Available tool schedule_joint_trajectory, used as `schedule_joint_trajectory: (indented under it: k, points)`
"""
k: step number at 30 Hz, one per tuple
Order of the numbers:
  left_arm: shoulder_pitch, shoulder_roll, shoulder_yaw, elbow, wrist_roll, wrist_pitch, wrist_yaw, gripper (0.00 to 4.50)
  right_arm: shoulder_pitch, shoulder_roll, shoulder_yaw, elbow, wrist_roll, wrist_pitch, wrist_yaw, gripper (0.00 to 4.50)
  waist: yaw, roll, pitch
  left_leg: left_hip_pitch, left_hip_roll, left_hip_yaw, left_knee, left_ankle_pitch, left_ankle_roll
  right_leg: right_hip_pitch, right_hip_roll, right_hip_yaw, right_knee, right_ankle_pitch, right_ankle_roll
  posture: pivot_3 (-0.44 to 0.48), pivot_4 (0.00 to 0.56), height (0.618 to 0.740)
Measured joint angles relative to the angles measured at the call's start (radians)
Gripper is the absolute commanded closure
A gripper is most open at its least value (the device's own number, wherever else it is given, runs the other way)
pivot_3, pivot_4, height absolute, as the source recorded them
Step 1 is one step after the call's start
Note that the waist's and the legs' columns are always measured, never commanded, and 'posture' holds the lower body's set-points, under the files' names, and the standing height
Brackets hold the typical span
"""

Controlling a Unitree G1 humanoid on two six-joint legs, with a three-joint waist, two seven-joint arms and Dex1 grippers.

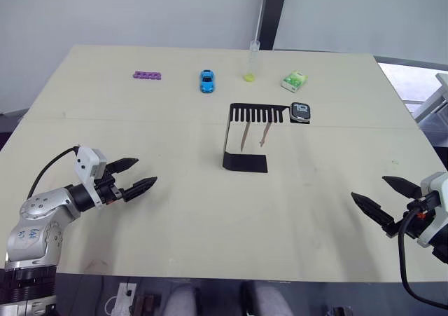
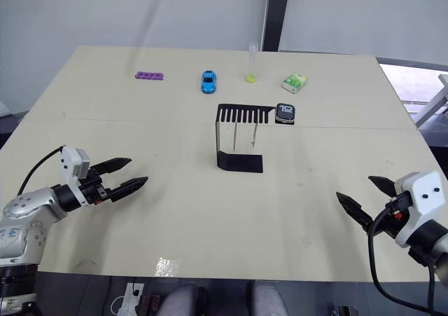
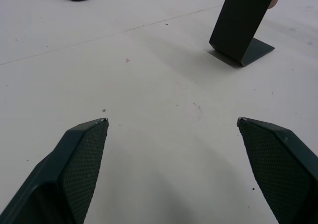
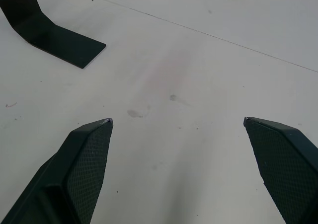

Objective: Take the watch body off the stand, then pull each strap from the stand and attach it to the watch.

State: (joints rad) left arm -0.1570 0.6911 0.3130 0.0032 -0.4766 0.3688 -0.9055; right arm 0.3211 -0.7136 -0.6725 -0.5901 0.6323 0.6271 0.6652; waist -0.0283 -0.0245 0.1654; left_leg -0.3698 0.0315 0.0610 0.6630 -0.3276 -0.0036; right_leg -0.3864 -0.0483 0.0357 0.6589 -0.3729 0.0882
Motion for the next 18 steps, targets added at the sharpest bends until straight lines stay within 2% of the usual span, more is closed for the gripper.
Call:
schedule_joint_trajectory:
  k: [6,14,18]
  points:
    - [-0.012,0.0,0.0,-0.036,-0.013,0.038,0.014,0.0,-0.068,0.069,0.063,-0.008,-0.076,-0.04,-0.104,0.02,-0.001,0.0,0.0,0.0,0.0,0.0,0.0,0.0,-0.001,-0.001,0.0,0.0,0.001,0.0,0.0,0.0,0.15,0.74]
    - [-0.059,0.006,-0.02,-0.071,-0.02,0.073,0.006,0.0,-0.069,0.066,0.108,-0.094,-0.086,-0.025,-0.129,0.02,0.0,0.0,0.0,-0.001,0.0,0.0,0.0,0.001,-0.001,-0.001,0.0,0.0,0.002,0.0,0.0,0.0,0.15,0.74]
    - [-0.098,0.022,-0.029,-0.124,-0.081,0.14,-0.027,0.0,-0.066,0.066,0.105,-0.163,-0.045,0.025,-0.153,0.02,0.0,0.0,0.0,-0.001,0.0,0.0,0.0,0.001,-0.002,-0.001,0.0,0.0,0.002,0.0,0.0,0.0,0.15,0.74]
